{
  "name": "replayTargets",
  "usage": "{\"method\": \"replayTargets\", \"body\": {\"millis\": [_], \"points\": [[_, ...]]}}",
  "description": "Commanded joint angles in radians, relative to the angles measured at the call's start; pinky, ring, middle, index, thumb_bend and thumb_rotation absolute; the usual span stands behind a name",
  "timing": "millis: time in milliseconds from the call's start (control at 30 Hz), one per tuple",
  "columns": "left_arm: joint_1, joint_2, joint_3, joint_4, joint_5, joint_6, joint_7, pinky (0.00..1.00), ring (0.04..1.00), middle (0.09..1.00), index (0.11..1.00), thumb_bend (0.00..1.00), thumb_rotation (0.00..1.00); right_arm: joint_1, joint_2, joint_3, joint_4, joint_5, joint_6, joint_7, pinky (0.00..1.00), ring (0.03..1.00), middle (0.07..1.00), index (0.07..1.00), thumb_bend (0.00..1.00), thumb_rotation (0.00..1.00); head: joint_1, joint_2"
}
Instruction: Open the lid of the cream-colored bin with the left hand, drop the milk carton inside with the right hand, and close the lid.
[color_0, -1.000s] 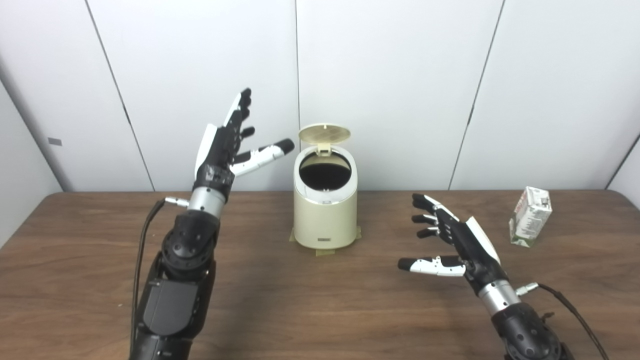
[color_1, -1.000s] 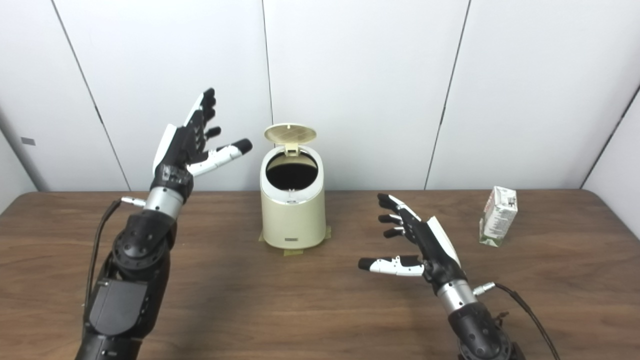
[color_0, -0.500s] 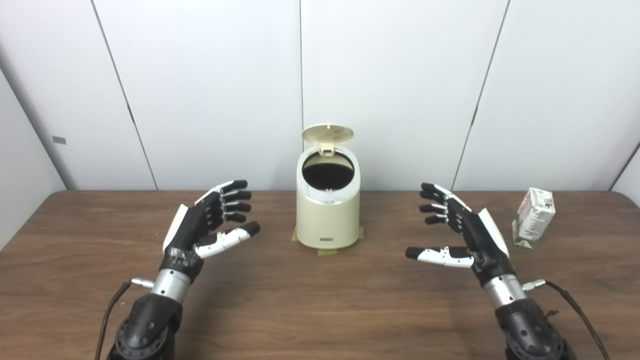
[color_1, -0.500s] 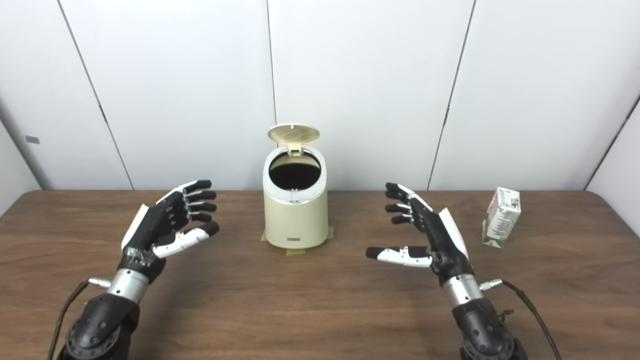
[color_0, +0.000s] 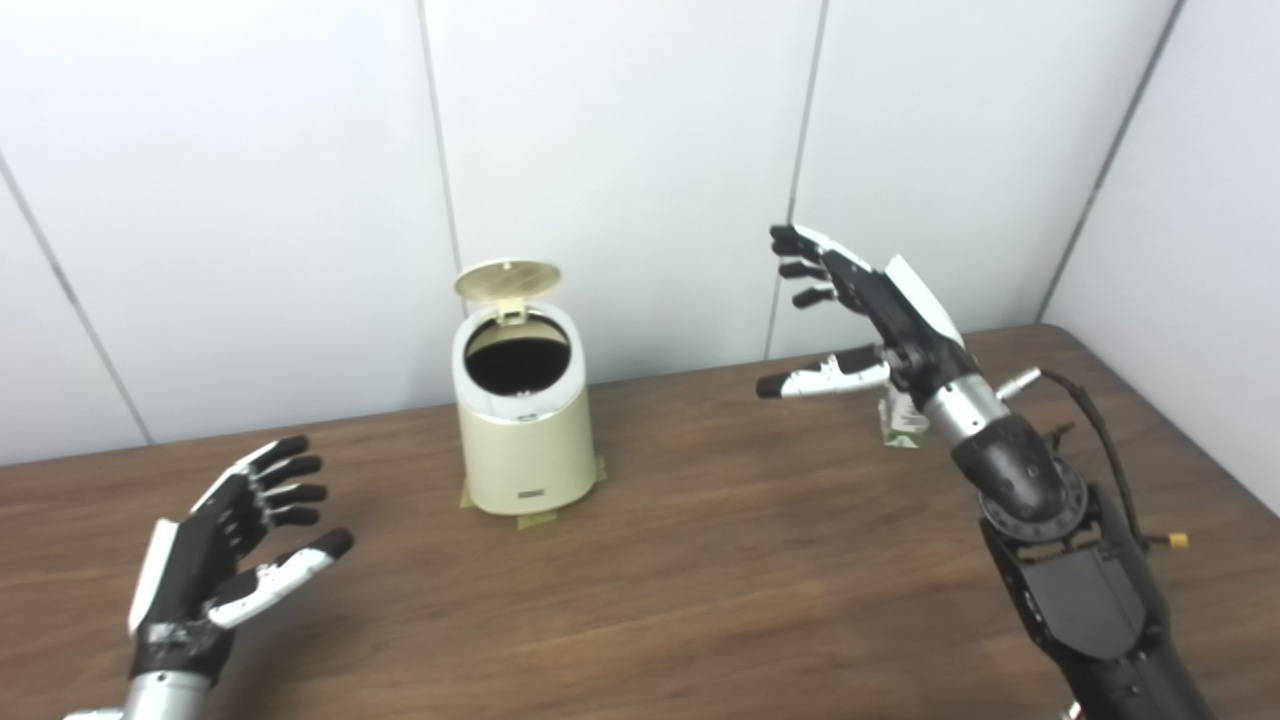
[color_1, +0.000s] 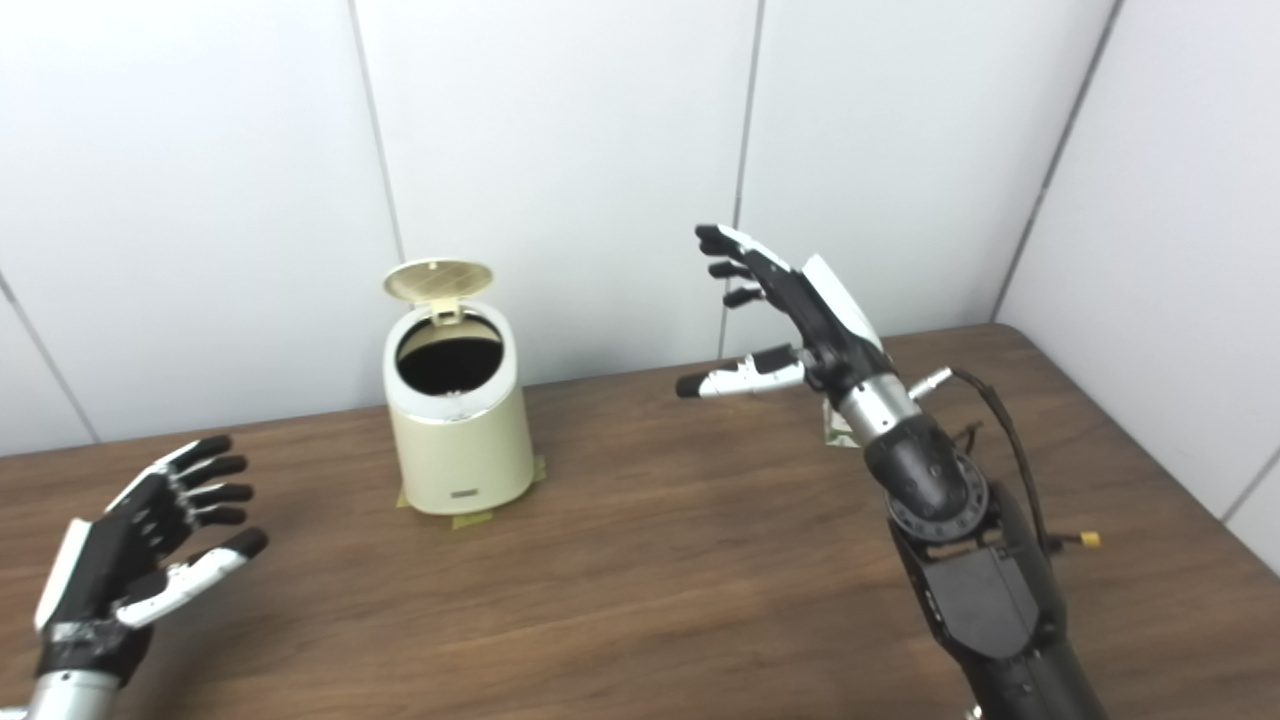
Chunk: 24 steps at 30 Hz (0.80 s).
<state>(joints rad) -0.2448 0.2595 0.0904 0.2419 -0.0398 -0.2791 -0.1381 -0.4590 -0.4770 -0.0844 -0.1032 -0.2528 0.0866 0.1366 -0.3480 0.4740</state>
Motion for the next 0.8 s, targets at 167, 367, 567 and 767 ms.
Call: {"method": "replayTargets", "body": {"millis": [167,367,567,767], "points": [[-0.047,0.038,0.005,0.031,0.0,-0.071,-0.01,0.68,0.699,0.765,0.807,0.77,0.14,-0.063,-0.099,-0.108,0.024,0.019,0.047,-0.024,0.7,0.839,0.886,0.917,0.79,0.13,-0.029,-0.005],[-0.046,0.041,0.001,0.022,-0.009,-0.05,-0.025,0.68,0.717,0.78,0.812,0.76,0.08,-0.066,-0.169,-0.148,0.189,0.123,0.027,0.028,0.78,0.891,0.913,0.95,0.87,0.27,-0.029,-0.01],[-0.047,0.046,0.003,0.008,-0.01,-0.036,-0.032,0.67,0.715,0.791,0.824,0.77,0.09,-0.054,-0.179,-0.155,0.3,0.203,-0.001,0.054,0.78,0.88,0.91,0.925,0.84,0.21,-0.032,-0.011],[-0.043,0.05,0.004,-0.013,-0.006,-0.008,-0.031,0.66,0.712,0.79,0.826,0.79,0.11,-0.05,-0.172,-0.17,0.435,0.304,-0.056,0.095,0.79,0.908,0.937,0.926,0.86,0.16,-0.03,-0.013]]}}
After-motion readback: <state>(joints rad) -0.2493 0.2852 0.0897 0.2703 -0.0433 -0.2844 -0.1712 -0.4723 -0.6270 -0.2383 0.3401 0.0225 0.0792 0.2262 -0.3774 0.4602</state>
